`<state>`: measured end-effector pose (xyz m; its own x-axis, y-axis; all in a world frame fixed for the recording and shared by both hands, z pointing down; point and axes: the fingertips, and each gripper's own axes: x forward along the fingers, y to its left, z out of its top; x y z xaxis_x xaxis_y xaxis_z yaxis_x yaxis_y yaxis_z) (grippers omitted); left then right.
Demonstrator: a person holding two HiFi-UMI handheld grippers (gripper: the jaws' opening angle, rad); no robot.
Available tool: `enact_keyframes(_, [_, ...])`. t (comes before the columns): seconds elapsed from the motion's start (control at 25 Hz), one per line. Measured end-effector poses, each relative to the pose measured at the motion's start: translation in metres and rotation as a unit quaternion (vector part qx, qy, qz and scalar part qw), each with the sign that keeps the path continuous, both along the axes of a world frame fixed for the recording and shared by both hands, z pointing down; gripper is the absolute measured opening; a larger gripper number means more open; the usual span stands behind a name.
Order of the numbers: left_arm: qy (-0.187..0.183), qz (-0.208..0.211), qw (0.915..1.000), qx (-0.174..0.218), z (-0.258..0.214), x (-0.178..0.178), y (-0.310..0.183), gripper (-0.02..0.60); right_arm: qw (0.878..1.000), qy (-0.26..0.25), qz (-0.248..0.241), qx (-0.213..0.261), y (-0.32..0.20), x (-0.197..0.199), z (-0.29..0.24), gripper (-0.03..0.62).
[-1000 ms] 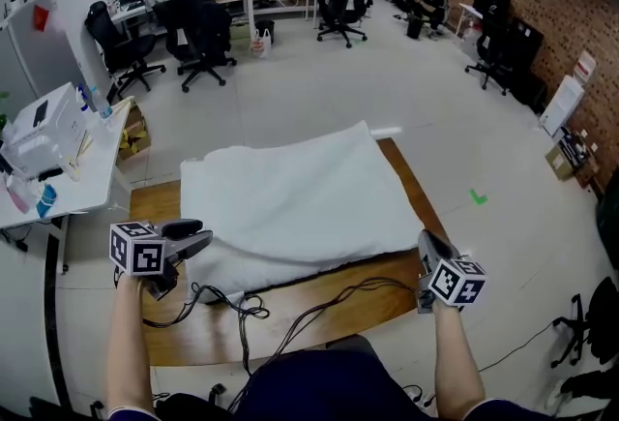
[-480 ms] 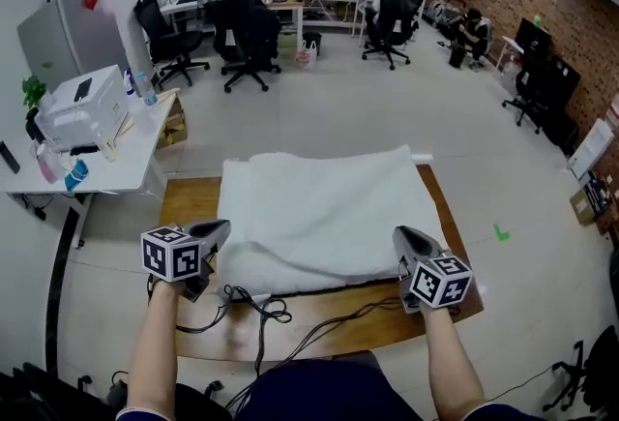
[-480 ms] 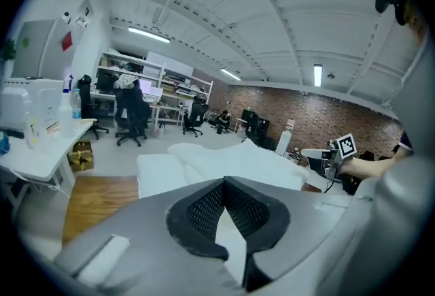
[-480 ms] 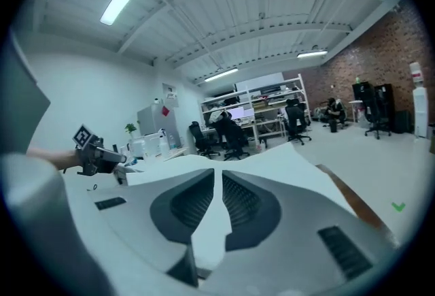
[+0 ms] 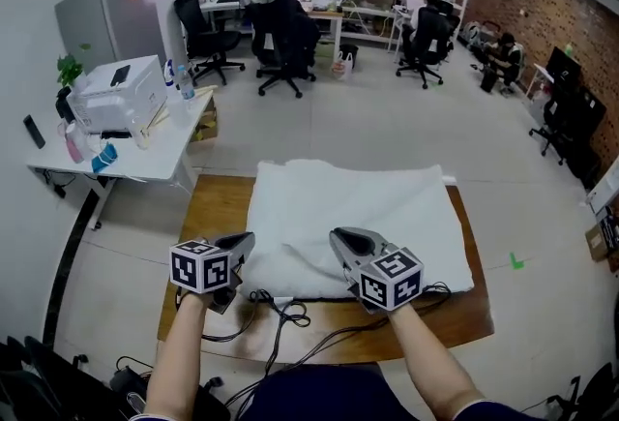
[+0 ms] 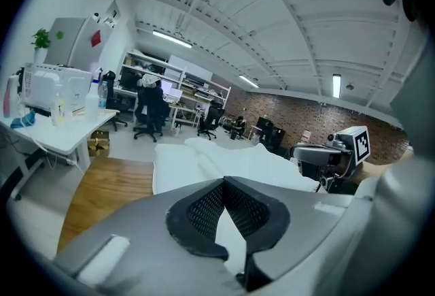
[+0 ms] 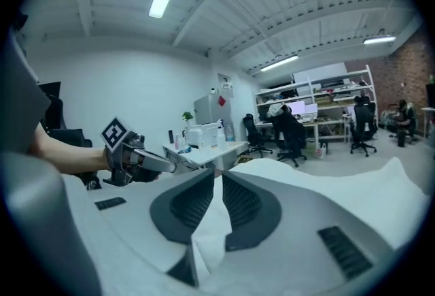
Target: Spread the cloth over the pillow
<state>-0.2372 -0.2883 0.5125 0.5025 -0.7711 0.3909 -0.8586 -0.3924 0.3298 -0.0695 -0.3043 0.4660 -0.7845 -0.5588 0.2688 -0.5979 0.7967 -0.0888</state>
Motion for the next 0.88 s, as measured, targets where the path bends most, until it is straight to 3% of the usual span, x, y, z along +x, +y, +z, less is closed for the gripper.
enact_keyframes(0.04, [0.003,0.0,1.0,-0.003,0.003,-0.001,0.003,0.002,1.0,0.003,-0.017,0.001,0.004,-0.013,0.001,0.06])
enact_keyframes(0.08, [0.005,0.0,1.0,-0.005,0.005,-0.001,0.005,0.002,0.999,0.008,-0.032,0.001,0.007,-0.025,0.002,0.129])
enact_keyframes(0.12, [0.007,0.001,1.0,-0.006,0.007,-0.002,0.006,0.002,0.999,0.013,-0.044,-0.001,0.01,-0.035,0.004,0.155])
enact_keyframes(0.36, [0.015,-0.003,0.9998,-0.012,0.012,-0.006,0.009,0.002,0.995,0.063,-0.08,0.004,0.018,-0.067,0.023,0.156])
enact_keyframes(0.44, [0.016,-0.002,0.9998,-0.014,0.014,-0.006,0.009,0.002,0.991,0.097,-0.092,0.011,0.018,-0.077,0.034,0.227])
enact_keyframes(0.56, [0.022,0.001,0.9996,-0.018,0.017,-0.004,0.01,0.002,0.982,0.16,-0.095,0.032,0.012,-0.09,0.05,0.229])
enact_keyframes(0.68, [0.028,0.005,0.9994,-0.021,0.019,-0.001,0.011,0.002,0.972,0.212,-0.088,0.052,0.004,-0.095,0.065,0.199])
enact_keyframes(0.76, [0.032,0.007,0.9993,-0.021,0.018,-0.002,0.012,0.002,0.968,0.229,-0.081,0.064,0.001,-0.093,0.07,0.048])
enact_keyframes(0.88, [0.033,0.004,0.9993,-0.02,0.016,-0.008,0.012,0.002,0.972,0.216,-0.075,0.06,-0.001,-0.089,0.066,0.025])
